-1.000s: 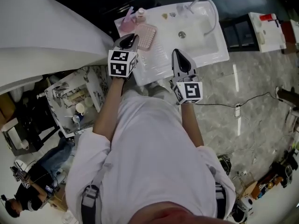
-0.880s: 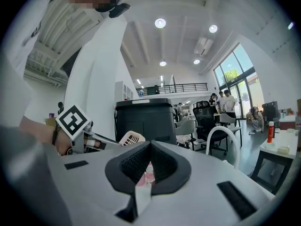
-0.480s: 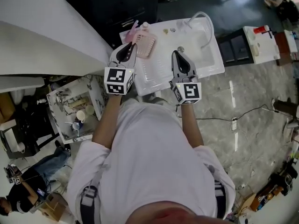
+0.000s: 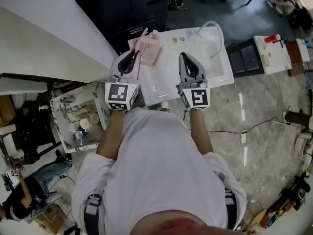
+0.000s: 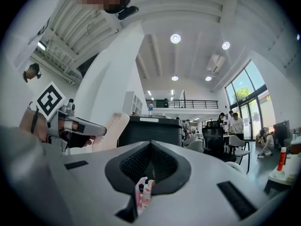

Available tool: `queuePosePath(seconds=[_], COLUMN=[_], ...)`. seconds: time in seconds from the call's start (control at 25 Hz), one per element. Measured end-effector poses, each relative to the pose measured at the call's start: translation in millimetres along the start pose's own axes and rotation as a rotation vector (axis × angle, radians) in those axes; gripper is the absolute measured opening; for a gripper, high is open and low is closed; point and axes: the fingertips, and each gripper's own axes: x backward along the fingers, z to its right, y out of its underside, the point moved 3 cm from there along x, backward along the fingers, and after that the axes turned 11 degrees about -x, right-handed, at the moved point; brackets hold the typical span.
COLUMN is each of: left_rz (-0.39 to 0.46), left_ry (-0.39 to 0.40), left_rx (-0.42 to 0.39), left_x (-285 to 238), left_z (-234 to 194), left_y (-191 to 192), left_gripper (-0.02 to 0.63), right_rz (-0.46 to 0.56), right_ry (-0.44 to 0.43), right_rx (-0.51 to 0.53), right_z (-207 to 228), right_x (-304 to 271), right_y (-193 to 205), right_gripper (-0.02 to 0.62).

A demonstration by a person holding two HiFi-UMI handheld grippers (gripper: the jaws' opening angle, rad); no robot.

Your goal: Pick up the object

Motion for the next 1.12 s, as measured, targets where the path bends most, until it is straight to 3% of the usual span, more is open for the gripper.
queuePosePath(seconds=[0.32, 0.52, 0.76, 1.12], left_rz=[0.102, 0.116, 0.152, 0.166], left_ry=[-0.062, -0.069, -0.081, -0.096], left_rx=[-0.072, -0.065, -0.064, -0.047], left_x=[15, 20, 26, 37], left_z=[-14, -21, -25, -24], left_y=[-22, -26, -30, -26], left_gripper=[0.043, 0.043, 0.043, 0.043], right_rz=[0.021, 0.021, -0.047, -0.03], right_ry=[-0.011, -0.009, -0.015, -0.047], right_rx=[0.022, 0.036, 0.008, 0.01], right_z=[-7, -13, -13, -14], right_x=[-10, -10, -9, 0], right_y=[-15, -28, -24, -32], right_gripper=[0.003, 0.002, 0.0, 0.0])
